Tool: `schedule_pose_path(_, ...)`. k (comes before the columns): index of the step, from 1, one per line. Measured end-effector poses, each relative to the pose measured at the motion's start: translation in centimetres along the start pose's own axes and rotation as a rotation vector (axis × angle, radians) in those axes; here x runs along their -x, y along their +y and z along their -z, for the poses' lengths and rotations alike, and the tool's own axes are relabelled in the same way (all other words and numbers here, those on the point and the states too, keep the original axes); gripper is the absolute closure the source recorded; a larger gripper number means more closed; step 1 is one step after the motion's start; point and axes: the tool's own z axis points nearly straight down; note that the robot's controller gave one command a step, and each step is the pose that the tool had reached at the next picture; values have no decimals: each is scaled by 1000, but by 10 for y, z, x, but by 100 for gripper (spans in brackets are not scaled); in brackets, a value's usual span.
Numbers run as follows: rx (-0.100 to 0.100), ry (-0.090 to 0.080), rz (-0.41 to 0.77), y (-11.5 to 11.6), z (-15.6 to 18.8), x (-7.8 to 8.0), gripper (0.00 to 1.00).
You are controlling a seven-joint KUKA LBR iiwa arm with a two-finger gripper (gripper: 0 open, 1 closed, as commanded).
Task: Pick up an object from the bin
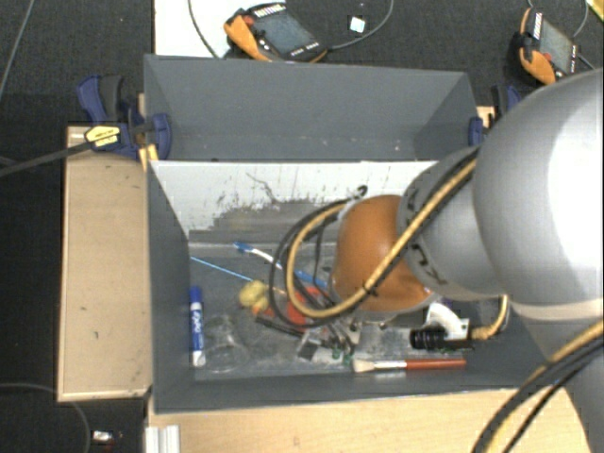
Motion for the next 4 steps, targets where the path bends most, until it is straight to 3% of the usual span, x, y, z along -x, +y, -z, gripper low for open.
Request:
schedule_pose_path(1, 0, 0, -1, 0, 0, 0, 100)
schedule_pose_path(4, 1, -2, 3, 0, 71, 0, 100)
